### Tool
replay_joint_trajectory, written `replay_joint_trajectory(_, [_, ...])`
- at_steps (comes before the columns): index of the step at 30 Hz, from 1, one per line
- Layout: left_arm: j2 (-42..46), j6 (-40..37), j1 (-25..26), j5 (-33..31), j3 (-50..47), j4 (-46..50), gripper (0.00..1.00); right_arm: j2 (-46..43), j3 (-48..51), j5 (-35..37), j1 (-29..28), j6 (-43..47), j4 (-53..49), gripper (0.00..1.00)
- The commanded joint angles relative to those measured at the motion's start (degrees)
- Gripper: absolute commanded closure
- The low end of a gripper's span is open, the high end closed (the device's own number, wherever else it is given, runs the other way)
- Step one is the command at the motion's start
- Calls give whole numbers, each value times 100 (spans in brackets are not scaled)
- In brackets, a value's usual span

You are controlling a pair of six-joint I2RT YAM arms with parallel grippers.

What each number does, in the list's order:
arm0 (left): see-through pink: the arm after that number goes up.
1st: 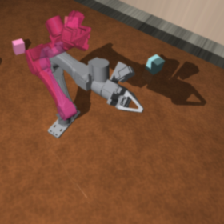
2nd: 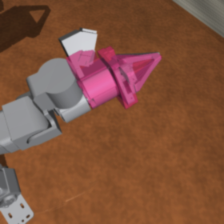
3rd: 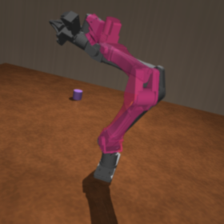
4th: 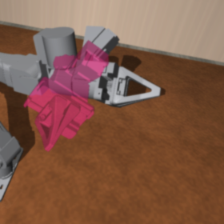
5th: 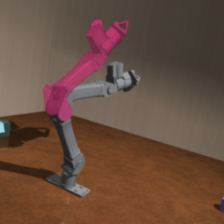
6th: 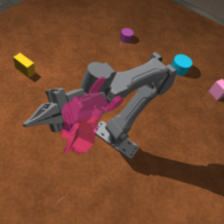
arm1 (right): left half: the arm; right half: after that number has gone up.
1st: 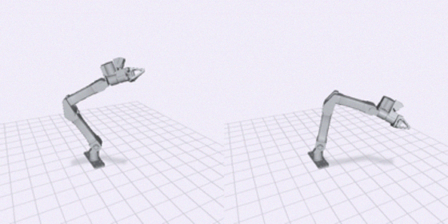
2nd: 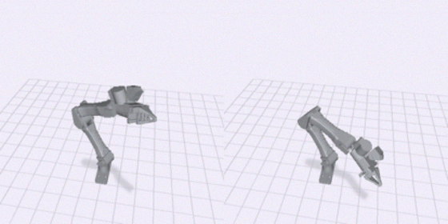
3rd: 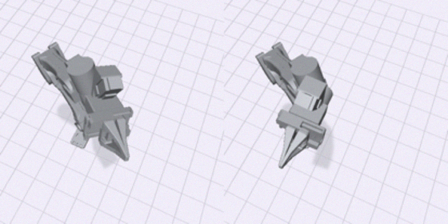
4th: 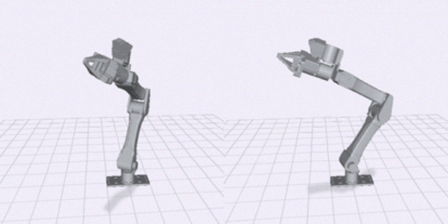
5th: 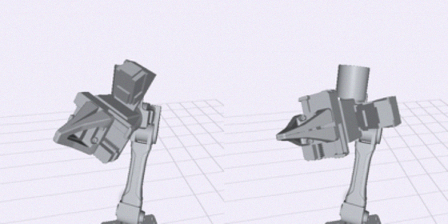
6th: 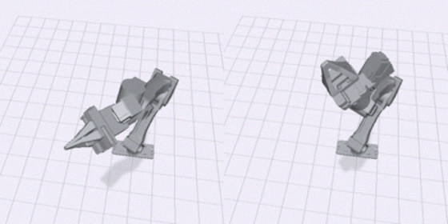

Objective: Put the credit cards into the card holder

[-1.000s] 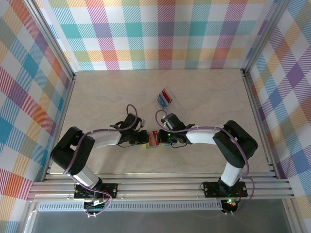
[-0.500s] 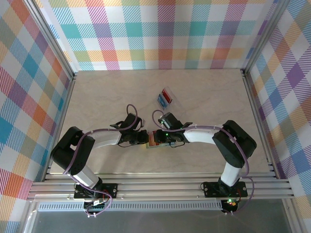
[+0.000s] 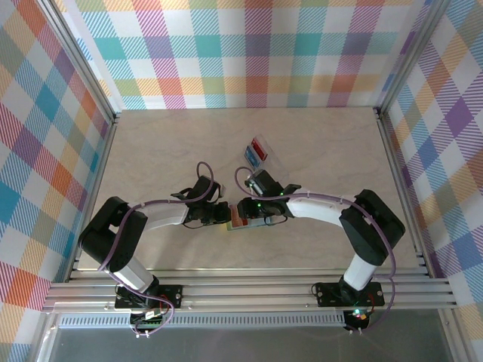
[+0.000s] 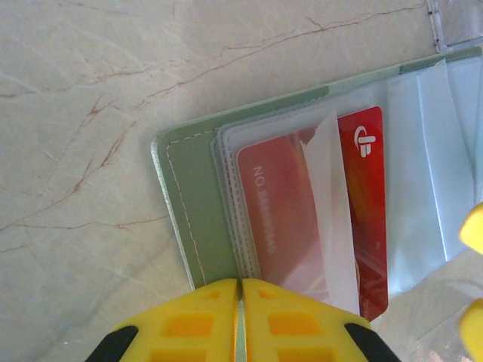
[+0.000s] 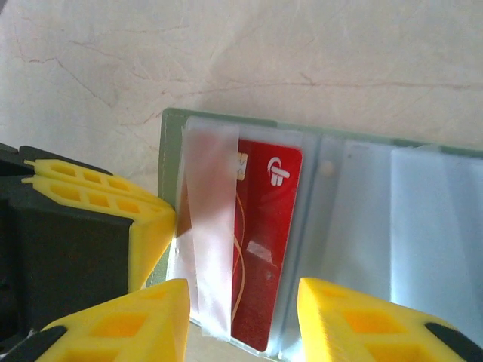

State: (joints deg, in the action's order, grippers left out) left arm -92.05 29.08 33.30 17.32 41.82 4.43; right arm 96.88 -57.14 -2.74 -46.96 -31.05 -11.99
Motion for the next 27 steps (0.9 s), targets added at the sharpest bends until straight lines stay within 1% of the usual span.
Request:
replay_joint_trajectory(1, [-33, -58, 28, -71, 36, 313, 88, -158, -301, 549, -41, 255, -569, 62])
replay_joint_trajectory(4, [-19, -52, 27, -71, 31, 322, 88, -12, -522, 925, -41, 335, -893, 64])
replay_joint_trajectory(9, [30, -56, 28, -62, 25, 331, 88, 360, -808, 1301, -26, 402, -1207, 62])
replay_joint_trajectory(17, [80, -56, 28, -53, 18, 342, 88, 750, -904, 1430, 64, 416, -1337, 60])
replay_joint_trajectory(22, [69, -56, 28, -45, 11, 340, 88, 843, -834, 1579, 73, 384, -1391, 58])
replay_joint_trajectory(27, [73, -59, 28, -45, 19, 340, 88, 916, -731, 1641, 73, 349, -1390, 58])
